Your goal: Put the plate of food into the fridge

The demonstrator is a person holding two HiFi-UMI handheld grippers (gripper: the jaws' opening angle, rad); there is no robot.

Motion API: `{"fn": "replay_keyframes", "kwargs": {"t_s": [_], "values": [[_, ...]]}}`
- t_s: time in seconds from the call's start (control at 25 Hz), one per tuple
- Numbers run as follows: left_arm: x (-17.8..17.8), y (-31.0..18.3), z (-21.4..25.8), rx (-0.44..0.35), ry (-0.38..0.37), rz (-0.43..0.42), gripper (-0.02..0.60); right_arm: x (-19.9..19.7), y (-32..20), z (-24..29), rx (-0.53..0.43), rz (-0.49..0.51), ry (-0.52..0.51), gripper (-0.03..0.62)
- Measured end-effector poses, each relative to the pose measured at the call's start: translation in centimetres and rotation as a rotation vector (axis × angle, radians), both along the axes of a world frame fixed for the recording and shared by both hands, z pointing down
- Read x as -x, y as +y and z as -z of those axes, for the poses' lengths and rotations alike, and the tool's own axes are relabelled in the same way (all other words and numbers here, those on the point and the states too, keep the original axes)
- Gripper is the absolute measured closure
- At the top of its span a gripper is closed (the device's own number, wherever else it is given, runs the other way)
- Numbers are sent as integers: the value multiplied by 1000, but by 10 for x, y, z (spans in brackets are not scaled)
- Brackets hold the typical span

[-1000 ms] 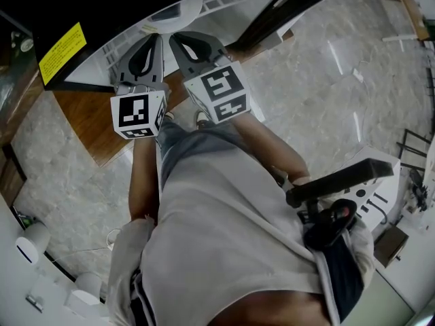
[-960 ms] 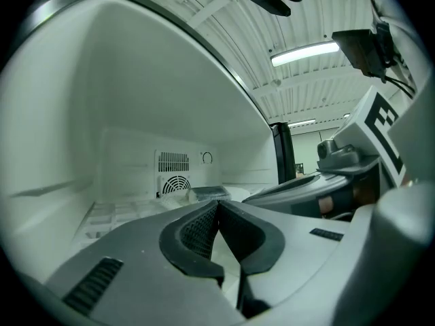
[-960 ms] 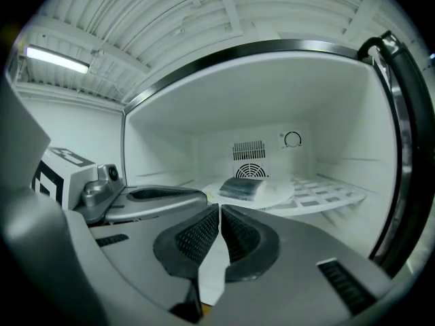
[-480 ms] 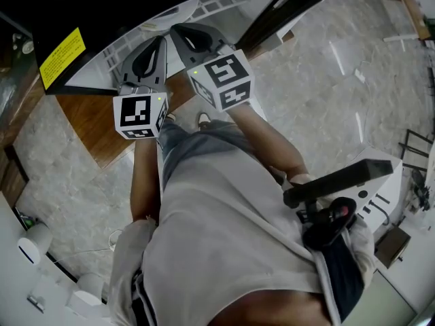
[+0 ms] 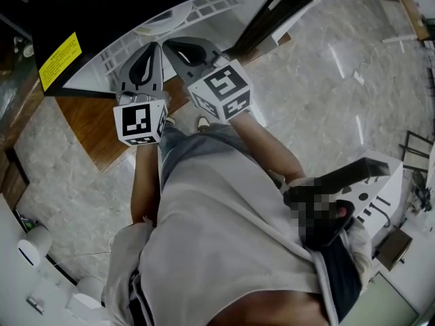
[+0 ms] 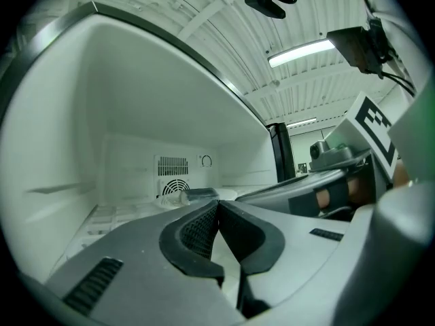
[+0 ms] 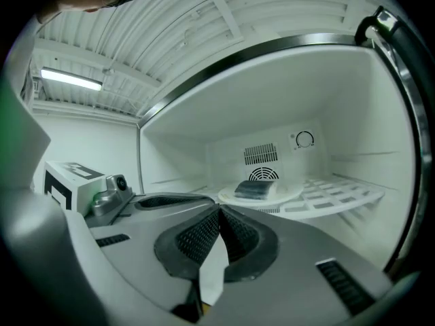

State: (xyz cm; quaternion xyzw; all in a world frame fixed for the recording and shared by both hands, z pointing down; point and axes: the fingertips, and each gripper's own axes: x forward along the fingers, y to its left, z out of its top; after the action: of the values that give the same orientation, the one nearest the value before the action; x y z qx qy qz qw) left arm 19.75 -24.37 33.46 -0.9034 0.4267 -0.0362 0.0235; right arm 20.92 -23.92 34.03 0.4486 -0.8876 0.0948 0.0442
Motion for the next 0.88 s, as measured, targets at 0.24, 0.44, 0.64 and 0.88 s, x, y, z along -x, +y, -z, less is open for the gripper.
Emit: {"fn": "replay_keyframes", "kwargs": {"t_s": [0.24,0.44,0.64,0.88], "values": [[1,43,-11,31,125,42,563,-1,37,-19,19,-4,-11,576],[4,69,-44,90,123,72,563,-9,62,-38,8,-39,32,576],[-3,92,-53,105,100,82,563,-19,77,-50,28,-58,11,576],[-5,96,-52,113,121,86,563,-17,82,-40,2,-59,24,576]]}}
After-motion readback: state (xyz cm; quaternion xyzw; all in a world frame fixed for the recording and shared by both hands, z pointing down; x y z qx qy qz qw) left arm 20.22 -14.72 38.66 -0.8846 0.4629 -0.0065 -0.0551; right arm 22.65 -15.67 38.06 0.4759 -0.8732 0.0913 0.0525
